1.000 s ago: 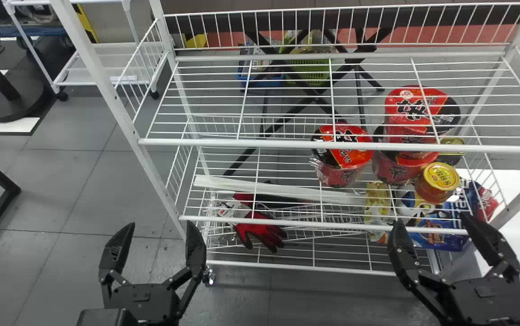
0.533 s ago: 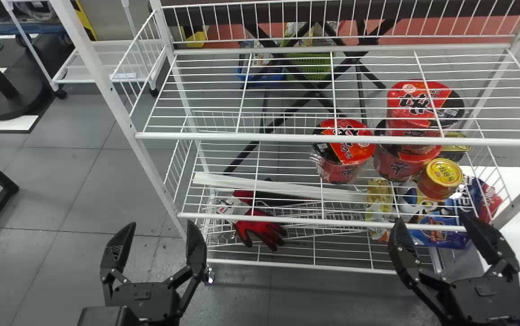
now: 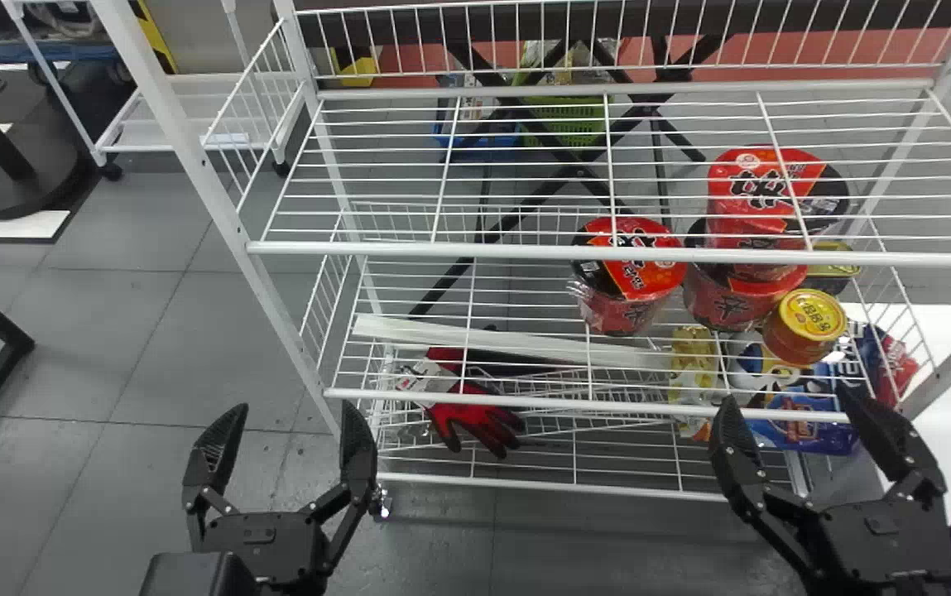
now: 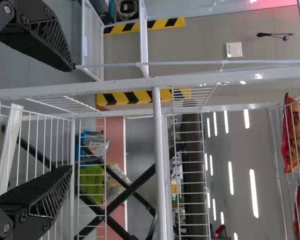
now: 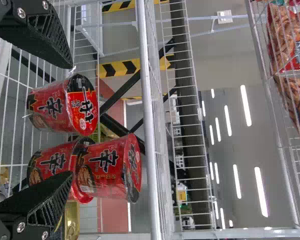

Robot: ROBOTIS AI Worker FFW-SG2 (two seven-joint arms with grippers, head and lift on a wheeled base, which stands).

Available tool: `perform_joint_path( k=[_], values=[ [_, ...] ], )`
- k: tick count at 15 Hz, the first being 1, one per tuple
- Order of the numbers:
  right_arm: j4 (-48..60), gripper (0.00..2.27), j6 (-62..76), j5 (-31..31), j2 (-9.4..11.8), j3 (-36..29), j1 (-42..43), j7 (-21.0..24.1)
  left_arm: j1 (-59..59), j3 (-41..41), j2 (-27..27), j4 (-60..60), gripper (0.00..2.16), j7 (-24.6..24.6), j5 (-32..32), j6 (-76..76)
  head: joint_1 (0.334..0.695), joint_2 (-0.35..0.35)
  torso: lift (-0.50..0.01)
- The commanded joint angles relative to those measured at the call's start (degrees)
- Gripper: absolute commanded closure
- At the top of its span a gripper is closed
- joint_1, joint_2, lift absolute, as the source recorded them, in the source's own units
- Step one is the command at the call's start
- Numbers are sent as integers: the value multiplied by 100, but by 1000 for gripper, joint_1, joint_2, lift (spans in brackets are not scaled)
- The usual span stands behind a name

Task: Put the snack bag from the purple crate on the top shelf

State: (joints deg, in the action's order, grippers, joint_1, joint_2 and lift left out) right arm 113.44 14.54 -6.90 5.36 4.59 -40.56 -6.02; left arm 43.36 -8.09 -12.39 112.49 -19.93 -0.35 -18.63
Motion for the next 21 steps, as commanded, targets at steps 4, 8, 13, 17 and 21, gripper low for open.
perform_joint_path(
  k=[4,8,13,17,21],
  values=[
    [11,43,-62,-31,0,-10,39,-66,-64,1,-26,1,130,6,18,83,695,101,-450],
    [20,56,-79,-57,9,-46,39,-48,-135,-26,-18,-25,130,24,53,136,695,100,-452],
    [337,60,-343,-110,27,-177,-128,-48,-152,-34,9,-78,130,24,70,119,695,90,-452],
    [2279,70,-4351,-883,167,-1127,-453,-171,-73,1,0,-34,130,-3,97,13,695,55,-452],
    [3553,70,-6530,-1876,202,-2498,-831,-189,-143,-34,0,-43,130,24,97,-4,695,-22,-452]
  ],
)
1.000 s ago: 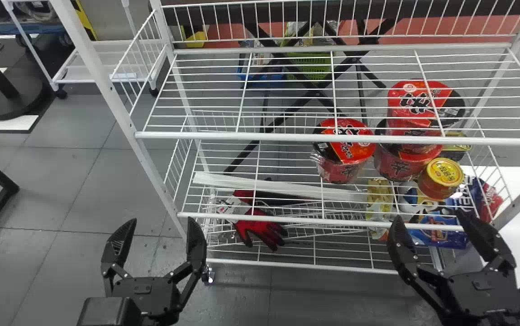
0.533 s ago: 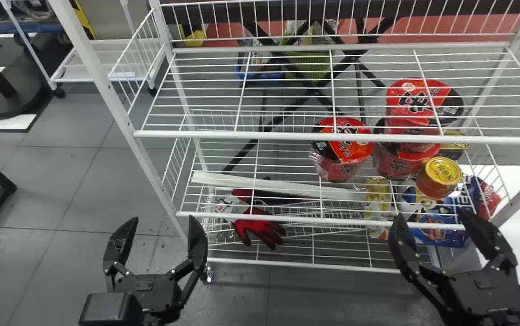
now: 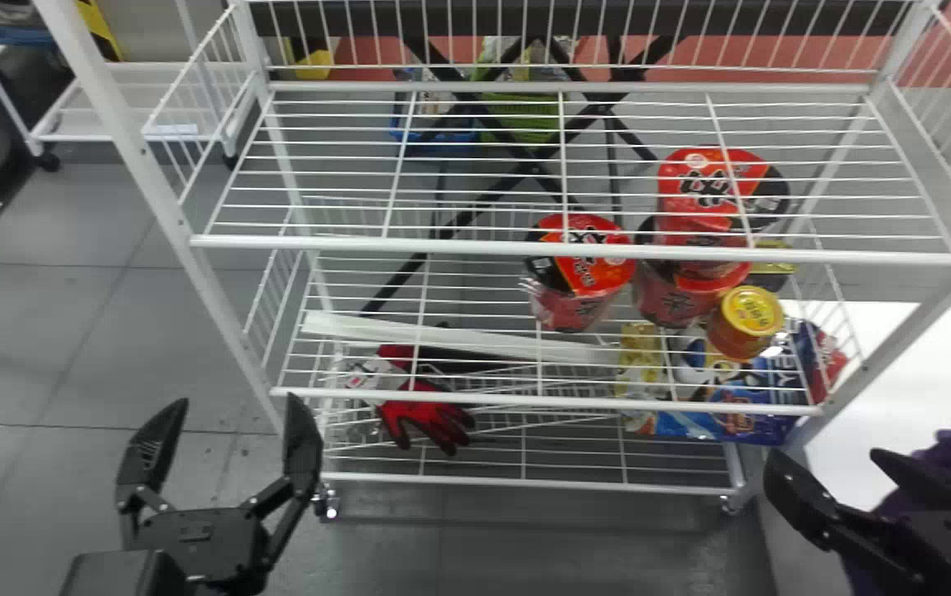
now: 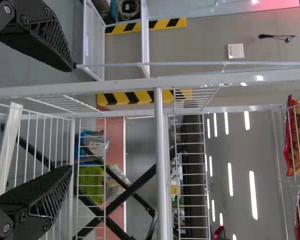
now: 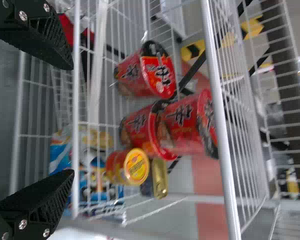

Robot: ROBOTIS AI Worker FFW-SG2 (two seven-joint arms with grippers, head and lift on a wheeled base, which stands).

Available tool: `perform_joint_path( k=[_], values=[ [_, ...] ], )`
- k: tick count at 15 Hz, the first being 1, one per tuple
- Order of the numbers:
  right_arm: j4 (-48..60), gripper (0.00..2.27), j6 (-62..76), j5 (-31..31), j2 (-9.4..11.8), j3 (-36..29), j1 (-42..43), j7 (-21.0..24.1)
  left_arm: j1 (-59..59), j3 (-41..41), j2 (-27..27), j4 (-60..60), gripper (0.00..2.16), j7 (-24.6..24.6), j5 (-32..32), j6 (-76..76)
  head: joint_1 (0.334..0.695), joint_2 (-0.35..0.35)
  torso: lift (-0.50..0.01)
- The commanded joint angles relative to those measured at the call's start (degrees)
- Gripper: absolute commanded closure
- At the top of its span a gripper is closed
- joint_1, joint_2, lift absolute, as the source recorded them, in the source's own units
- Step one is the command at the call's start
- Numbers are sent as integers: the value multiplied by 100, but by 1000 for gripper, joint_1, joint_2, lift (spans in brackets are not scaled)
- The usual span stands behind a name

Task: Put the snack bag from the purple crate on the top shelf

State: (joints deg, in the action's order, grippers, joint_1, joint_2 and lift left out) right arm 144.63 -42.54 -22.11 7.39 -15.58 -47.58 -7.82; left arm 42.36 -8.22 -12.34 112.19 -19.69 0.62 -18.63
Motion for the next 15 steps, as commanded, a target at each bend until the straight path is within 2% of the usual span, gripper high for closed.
perform_joint_path(
  k=[1,2,3,5,6,7,8,9,10,11,12,13,15],
  values=[
    [716,63,-1595,-558,-10,-771,-155,-133,-78,-48,3,-31,130,9,0,-4,695,-41,-452],
    [953,53,-2351,-804,-98,-1202,-155,-598,-140,-75,3,-66,130,18,35,13,695,-60,-452],
    [1129,63,-2720,-1041,-124,-1527,-199,-844,-184,-101,3,-101,130,27,43,13,695,-68,-452],
    [1331,66,-3529,-1859,-212,-2538,-164,-844,-237,-119,12,-198,130,27,70,-39,695,-76,-452],
    [1314,70,-4408,-2659,-379,-3382,135,-880,-280,-119,3,-259,130,44,123,-92,695,-96,-452],
    [1296,87,-4754,-3406,-528,-4322,786,-897,-307,-119,12,-312,130,62,140,-127,695,-121,-452],
    [1252,90,-4754,-4012,-572,-5588,1884,-1161,-368,-154,12,-391,130,62,167,-145,695,-147,-452],
    [1138,90,-4754,-4100,-511,-6431,2579,-1600,-456,-198,-5,-444,130,106,193,-145,695,-171,-452],
    [1015,83,-4754,-4162,-388,-6915,2543,-1688,-571,-259,-32,-505,130,141,228,-145,695,-204,-452],
    [760,87,-4754,-4021,-124,-6976,2306,-1671,-641,-303,-32,-549,130,141,228,-127,695,-286,-452],
    [435,87,-4754,-4012,52,-7020,2227,-1644,-685,-303,-41,-584,130,150,263,-127,695,-334,-452],
    [110,87,-4754,-3951,166,-7055,2069,-1521,-720,-330,-41,-619,130,167,290,-127,695,-350,-452],
    [-286,87,-4754,-3265,298,-6783,1893,-1328,-808,-382,-58,-716,130,167,342,-162,695,-350,-452]
  ],
)
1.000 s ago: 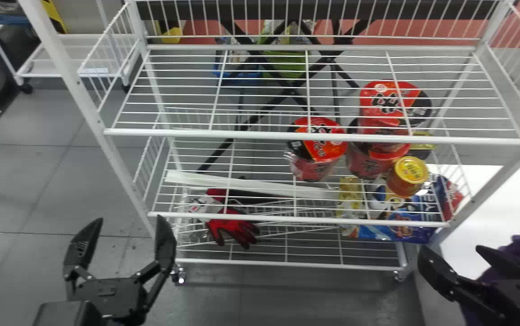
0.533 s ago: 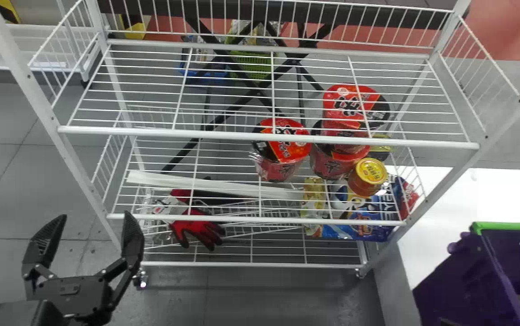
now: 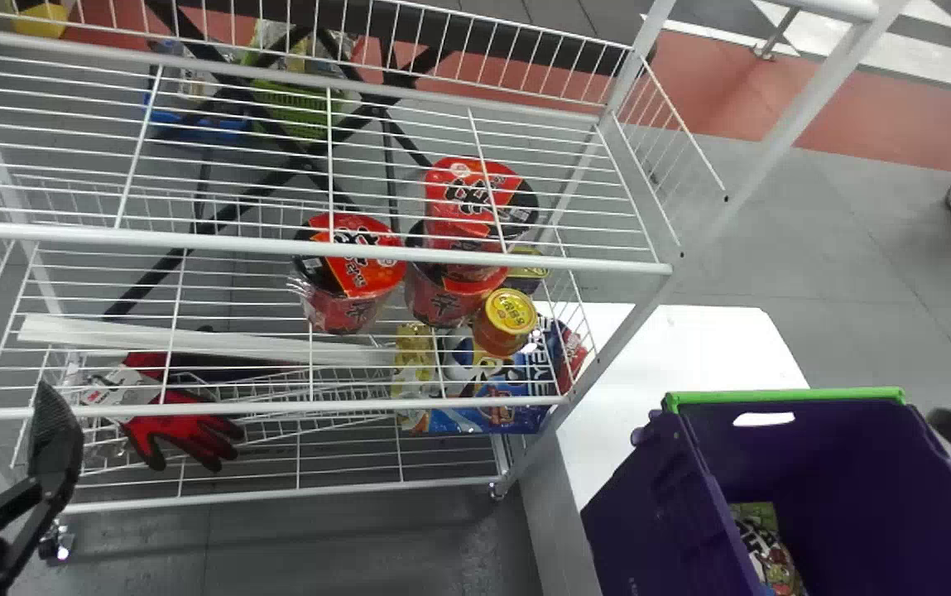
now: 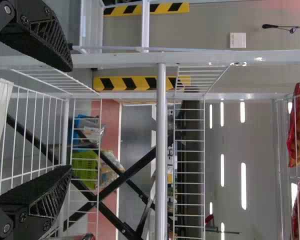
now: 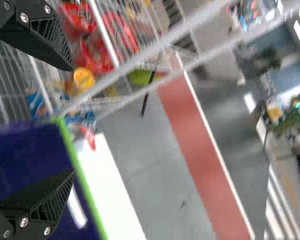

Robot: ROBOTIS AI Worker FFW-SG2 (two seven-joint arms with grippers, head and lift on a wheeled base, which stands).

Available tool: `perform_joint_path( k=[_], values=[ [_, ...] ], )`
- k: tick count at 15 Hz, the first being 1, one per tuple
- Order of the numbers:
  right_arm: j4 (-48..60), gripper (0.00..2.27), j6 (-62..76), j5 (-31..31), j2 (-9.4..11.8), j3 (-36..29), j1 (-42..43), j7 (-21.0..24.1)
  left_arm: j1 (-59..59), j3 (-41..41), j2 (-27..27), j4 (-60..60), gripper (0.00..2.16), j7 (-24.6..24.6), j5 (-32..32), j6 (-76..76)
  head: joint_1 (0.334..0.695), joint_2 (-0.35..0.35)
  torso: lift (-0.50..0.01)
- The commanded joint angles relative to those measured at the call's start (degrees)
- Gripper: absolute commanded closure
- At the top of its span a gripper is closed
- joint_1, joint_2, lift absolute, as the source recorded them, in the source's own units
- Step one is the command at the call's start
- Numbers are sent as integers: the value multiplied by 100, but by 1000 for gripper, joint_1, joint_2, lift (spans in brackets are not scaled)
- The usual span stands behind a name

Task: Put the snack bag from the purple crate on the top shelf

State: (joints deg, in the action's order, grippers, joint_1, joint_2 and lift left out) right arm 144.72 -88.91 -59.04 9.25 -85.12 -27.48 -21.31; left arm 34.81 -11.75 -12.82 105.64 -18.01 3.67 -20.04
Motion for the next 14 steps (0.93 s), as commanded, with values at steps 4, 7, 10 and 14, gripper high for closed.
perform_joint_path(
  k=[4,7,10,14],
  values=[
    [-2791,80,-117,1632,1360,1445,-284,-57,-159,-65,-124,-228,124,8,222,-250,695,-350,-452],
    [-3661,83,-117,2608,1606,2360,59,-136,-212,-56,-177,-307,124,8,345,-373,695,-350,-452],
    [-4857,80,-117,3988,2054,3537,788,-663,-300,-56,-185,-403,124,96,494,-513,695,-350,-452],
    [-6456,76,-117,5218,2494,4864,1826,-874,-379,94,-142,-430,124,210,652,-478,695,-350,-451]
  ],
)
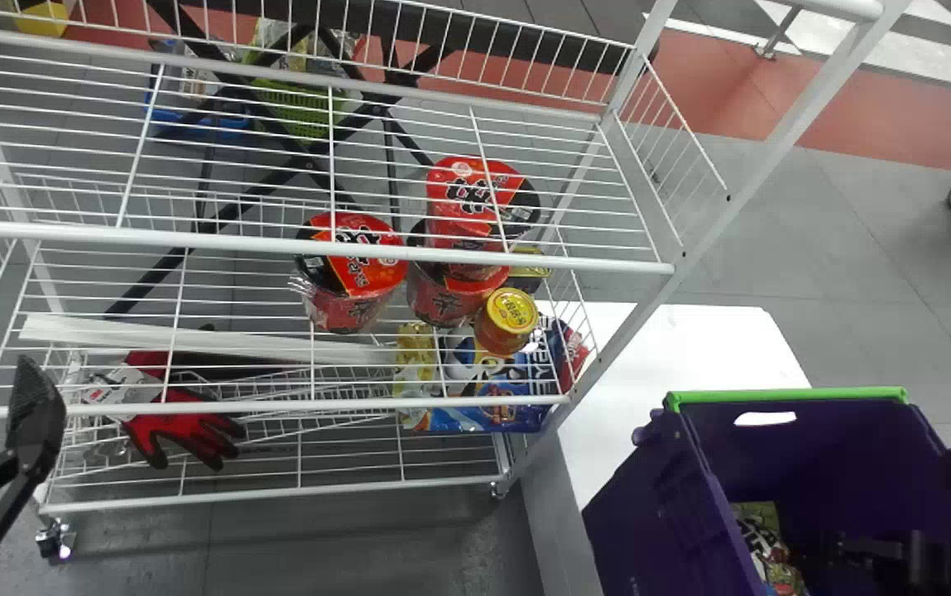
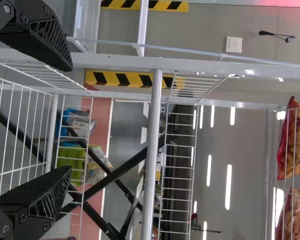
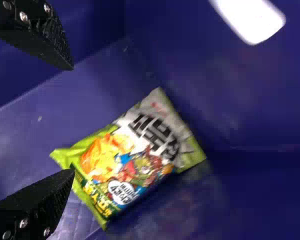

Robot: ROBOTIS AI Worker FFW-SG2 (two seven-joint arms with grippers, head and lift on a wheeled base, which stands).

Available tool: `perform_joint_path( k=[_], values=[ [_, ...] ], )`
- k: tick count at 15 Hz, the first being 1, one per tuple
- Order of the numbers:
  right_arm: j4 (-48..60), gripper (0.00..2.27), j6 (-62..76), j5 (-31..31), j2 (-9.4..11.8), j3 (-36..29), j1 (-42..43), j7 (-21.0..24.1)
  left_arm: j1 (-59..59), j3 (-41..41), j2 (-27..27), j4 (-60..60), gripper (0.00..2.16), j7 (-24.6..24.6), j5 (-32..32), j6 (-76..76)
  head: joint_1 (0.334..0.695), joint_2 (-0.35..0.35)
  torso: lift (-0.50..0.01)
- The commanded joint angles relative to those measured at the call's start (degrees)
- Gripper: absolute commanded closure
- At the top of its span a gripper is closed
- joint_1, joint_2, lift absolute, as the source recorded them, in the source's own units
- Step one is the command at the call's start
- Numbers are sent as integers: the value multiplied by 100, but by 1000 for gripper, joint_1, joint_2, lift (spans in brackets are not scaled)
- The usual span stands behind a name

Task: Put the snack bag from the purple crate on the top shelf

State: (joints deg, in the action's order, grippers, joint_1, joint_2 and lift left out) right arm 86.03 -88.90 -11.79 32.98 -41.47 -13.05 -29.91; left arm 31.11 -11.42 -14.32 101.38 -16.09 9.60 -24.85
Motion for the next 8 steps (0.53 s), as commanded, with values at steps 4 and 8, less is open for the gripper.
perform_joint_path(
  k=[4,8],
  values=[
    [-1483,73,-118,1926,24,1633,954,-6,-17,123,60,-83,124,36,121,-138,695,-350,-451],
    [-1976,83,-118,2708,-354,2011,980,240,-44,105,78,-92,124,63,121,-173,695,-350,-451]
  ],
)
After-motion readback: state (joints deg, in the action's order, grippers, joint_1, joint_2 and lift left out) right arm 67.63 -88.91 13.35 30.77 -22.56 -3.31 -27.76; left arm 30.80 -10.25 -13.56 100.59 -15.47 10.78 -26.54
